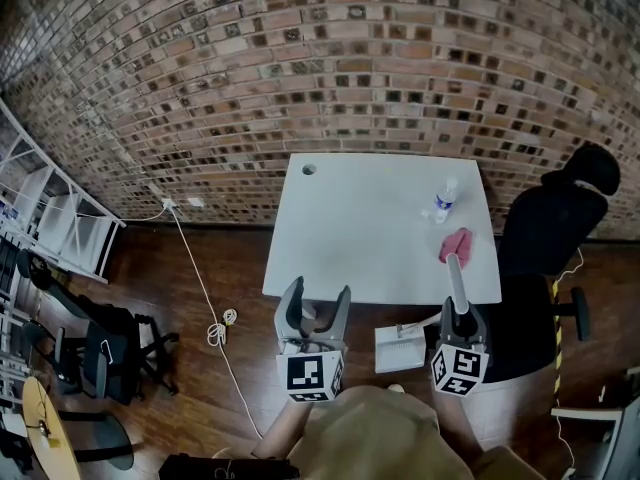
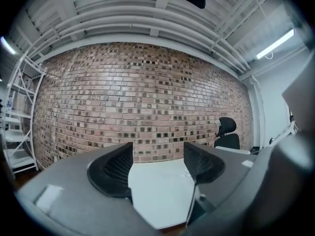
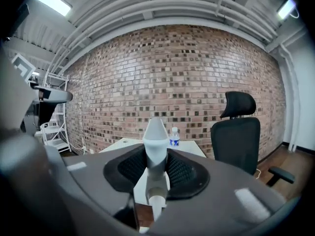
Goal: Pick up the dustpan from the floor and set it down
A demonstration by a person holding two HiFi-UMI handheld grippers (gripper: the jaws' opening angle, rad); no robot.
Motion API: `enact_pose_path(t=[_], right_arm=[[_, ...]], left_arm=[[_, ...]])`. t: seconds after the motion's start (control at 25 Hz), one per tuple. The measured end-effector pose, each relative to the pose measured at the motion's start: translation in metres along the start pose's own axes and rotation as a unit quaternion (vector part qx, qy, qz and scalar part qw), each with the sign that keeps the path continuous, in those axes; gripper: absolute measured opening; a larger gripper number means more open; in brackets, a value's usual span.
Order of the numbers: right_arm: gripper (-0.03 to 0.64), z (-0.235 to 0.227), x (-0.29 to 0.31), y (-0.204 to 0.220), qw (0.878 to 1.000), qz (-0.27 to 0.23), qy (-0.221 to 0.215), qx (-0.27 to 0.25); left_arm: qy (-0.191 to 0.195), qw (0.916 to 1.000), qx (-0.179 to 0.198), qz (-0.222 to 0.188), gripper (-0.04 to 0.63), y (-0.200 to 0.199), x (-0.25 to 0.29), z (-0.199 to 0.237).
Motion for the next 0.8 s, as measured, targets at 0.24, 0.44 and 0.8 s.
enact_pose_path(t=[0.24,0.44,0.8], right_arm=[[0.115,0.004,0.022,0.043,0.998,0.064,-0.01,0.003],[0.115,0.004,0.043,0.075,0.993,0.115,-0.008,0.013],[0.115,0.014,0.073,0.128,0.982,0.189,-0.023,-0.012]], left_arm=[[-0.001,1.0,0.0,0.003,0.304,0.003,-0.002,0.001],[-0.006,1.0,0.002,0.005,0.302,0.003,-0.002,0.003],[-0.014,0.9998,0.006,0.009,0.302,0.007,-0.005,0.007]])
Point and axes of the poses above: the fingertips, and each gripper's own axes: x forward along the fingers, z to its left, y out of its underside, the point moved 10 cm from there along -x, backward along the fingers, and after that the axes turned 9 degrees about -x, right-handed, at the moved point
